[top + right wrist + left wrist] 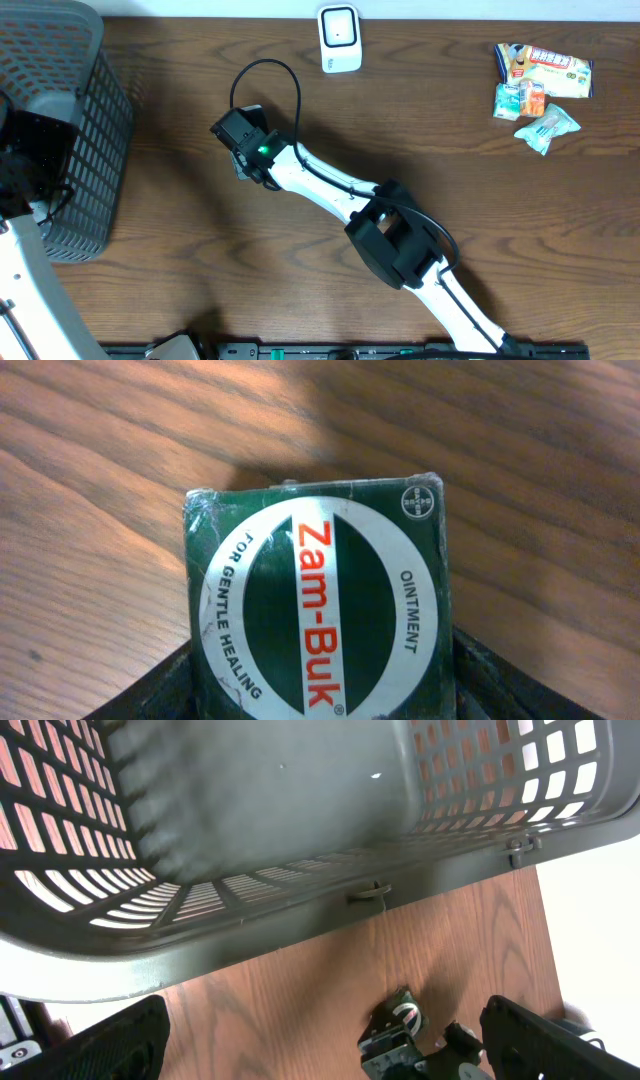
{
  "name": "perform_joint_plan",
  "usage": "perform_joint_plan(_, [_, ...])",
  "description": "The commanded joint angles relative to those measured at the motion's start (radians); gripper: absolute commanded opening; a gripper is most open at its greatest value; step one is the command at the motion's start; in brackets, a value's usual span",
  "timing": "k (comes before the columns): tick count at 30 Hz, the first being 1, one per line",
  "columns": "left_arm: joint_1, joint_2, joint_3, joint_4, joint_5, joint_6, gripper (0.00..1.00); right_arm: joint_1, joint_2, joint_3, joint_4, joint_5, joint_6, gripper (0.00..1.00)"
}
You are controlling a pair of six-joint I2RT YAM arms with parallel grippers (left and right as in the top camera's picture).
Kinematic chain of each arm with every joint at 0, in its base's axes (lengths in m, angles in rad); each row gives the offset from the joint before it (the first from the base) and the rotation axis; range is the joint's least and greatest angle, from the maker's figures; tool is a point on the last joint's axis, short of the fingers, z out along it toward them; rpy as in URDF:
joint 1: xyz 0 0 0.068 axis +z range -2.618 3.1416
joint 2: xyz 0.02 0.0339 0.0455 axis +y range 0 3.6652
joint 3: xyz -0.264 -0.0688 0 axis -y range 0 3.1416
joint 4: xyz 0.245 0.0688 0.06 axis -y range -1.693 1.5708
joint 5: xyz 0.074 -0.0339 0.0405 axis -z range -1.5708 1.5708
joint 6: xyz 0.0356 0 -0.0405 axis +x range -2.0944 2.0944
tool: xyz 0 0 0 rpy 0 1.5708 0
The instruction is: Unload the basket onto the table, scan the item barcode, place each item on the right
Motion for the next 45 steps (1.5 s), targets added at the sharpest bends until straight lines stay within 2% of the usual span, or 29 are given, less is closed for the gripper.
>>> perform_joint_plan(1, [0.004, 0.0, 0.003, -0.003, -0.006, -0.002, 0.98, -0.029, -0.012, 0.006, -0.082, 0.001, 0.008, 0.63])
perform_joint_plan(6, [0.004, 0.0, 0.003, -0.003, -0.006, -0.002, 0.98, -0.069, -0.084, 0.006, -0.214, -0.04, -0.065, 0.61])
perform_joint_plan(9, [0.004, 0.0, 0.003, -0.003, -0.006, -0.002, 0.98, -0.102, -0.14, 0.006, -0.264, -0.167, -0.171, 0.6])
perform_joint_plan(13, [0.004, 0.0, 0.003, -0.003, -0.006, -0.002, 0.98, -0.182, -0.232, 0.006, -0.351, -0.444, -0.384, 0.54])
perform_joint_plan(18, [0.004, 0.0, 0.003, -0.003, -0.006, -0.002, 0.98, -0.325, -0.323, 0.006, -0.575, -0.852, -0.774, 0.56])
perform_joint_plan(21, [0.004, 0.0, 0.003, -0.003, -0.006, -0.002, 0.98, -0.406, -0.338, 0.006, -0.718, -0.917, -0.971, 0.56])
perform_joint_plan(25, [0.004, 0.0, 0.003, -0.003, -0.006, -0.002, 0.97, -0.497, -0.336, -0.002, -0.845, -0.877, -1.127, 0.56])
perform_joint_plan(28, [0.004, 0.0, 0.003, -0.003, -0.006, -0.002, 0.97, -0.544, -0.336, -0.02, -0.821, -0.787, -1.065, 0.53])
perform_joint_plan(33, [0.004, 0.0, 0.003, -0.003, -0.006, -0.002, 0.98, -0.586, -0.336, -0.052, -0.735, -0.631, -0.807, 0.56])
perform_joint_plan(38, [0.004, 0.0, 0.003, -0.003, -0.006, -0.002, 0.98, -0.584, -0.337, -0.052, -0.838, -0.566, -0.623, 0.65])
perform_joint_plan(41, [0.004, 0.0, 0.003, -0.003, -0.006, -0.002, 0.98, -0.558, -0.336, -0.053, -0.91, -0.549, -0.619, 0.7])
perform_joint_plan(44, [0.004, 0.0, 0.003, -0.003, -0.006, -0.002, 0.97, -0.501, -0.336, -0.055, -0.953, -0.429, -0.614, 0.72])
perform_joint_plan(45, [0.004, 0.0, 0.003, -0.003, -0.006, -0.002, 0.98, -0.473, -0.336, -0.066, -0.952, -0.361, -0.597, 0.76])
